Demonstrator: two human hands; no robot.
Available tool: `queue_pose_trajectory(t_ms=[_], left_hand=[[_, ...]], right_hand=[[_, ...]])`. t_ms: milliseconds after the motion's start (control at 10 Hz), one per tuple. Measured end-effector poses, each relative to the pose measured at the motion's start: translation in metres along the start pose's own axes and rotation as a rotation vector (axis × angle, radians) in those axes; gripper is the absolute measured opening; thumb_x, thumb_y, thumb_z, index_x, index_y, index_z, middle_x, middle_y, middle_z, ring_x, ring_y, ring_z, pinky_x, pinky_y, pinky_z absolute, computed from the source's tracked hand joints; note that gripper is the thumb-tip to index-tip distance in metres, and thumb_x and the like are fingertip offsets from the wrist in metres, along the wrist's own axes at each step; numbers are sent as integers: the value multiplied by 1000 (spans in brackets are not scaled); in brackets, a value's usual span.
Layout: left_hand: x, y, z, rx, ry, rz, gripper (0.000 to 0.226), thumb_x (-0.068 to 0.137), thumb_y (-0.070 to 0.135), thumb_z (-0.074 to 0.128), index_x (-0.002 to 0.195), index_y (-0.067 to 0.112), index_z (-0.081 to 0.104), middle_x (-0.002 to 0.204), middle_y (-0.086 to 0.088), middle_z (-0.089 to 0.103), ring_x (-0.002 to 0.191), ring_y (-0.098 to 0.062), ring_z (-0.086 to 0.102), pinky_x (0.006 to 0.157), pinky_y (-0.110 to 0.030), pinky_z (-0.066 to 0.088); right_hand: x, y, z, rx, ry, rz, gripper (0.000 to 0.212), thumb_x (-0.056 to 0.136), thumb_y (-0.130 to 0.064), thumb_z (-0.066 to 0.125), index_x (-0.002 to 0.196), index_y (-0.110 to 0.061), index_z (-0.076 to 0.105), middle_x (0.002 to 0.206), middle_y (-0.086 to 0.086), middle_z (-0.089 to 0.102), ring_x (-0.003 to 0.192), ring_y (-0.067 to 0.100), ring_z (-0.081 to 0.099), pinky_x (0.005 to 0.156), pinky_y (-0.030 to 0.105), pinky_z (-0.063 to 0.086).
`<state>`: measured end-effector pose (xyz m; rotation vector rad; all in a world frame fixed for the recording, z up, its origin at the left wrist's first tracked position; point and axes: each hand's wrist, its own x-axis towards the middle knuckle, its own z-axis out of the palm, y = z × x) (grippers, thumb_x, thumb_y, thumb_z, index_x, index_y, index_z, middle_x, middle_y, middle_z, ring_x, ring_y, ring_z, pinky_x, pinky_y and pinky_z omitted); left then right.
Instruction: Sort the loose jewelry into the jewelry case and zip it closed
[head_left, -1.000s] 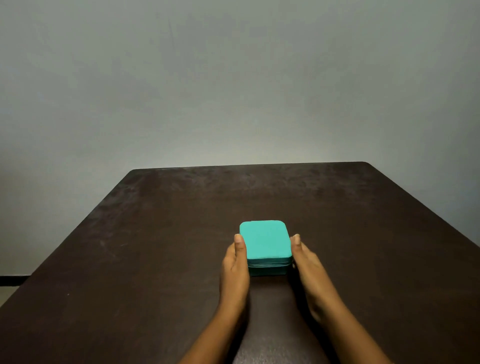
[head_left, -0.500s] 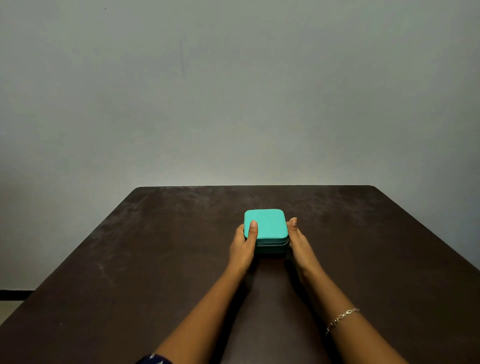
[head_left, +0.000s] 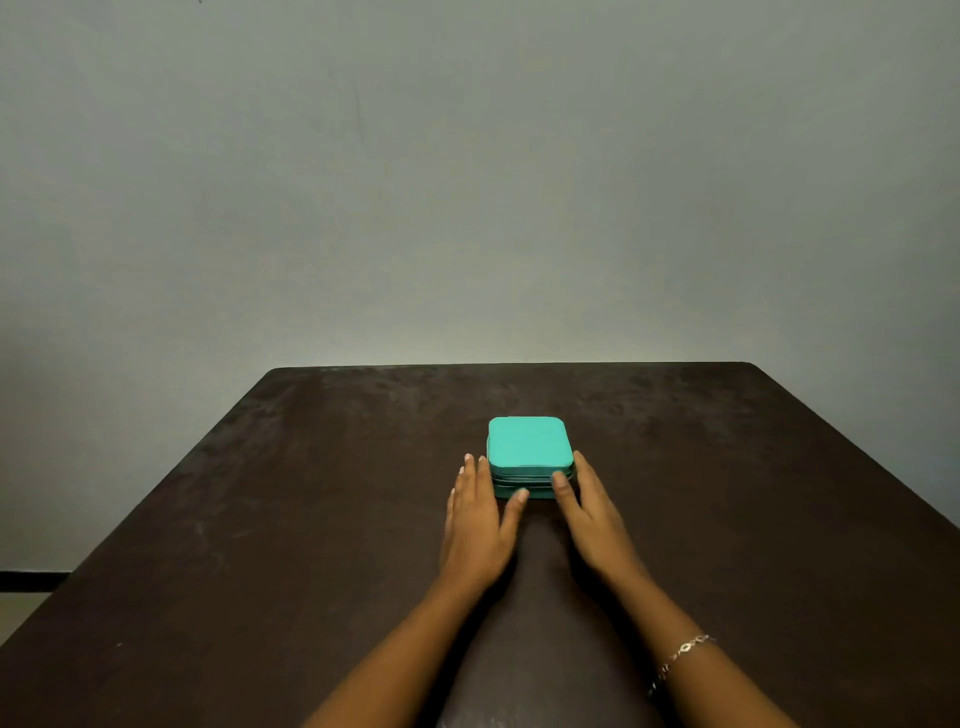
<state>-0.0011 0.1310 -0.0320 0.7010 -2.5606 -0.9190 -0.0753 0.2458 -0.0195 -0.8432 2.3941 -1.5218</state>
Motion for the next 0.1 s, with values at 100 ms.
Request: queue_pose_trajectory(t_ms=[100], left_hand=[[-19,1,1,222,-44,-5,98,69,67,-3,147,8,-2,157,-9,-5,145,-20,-5,116,-31,-1]], right_hand=[[-11,9,2,-288,8,15,63,95,-39,37,147,-14,10,156,4,8,143,15,6,113,29,12]])
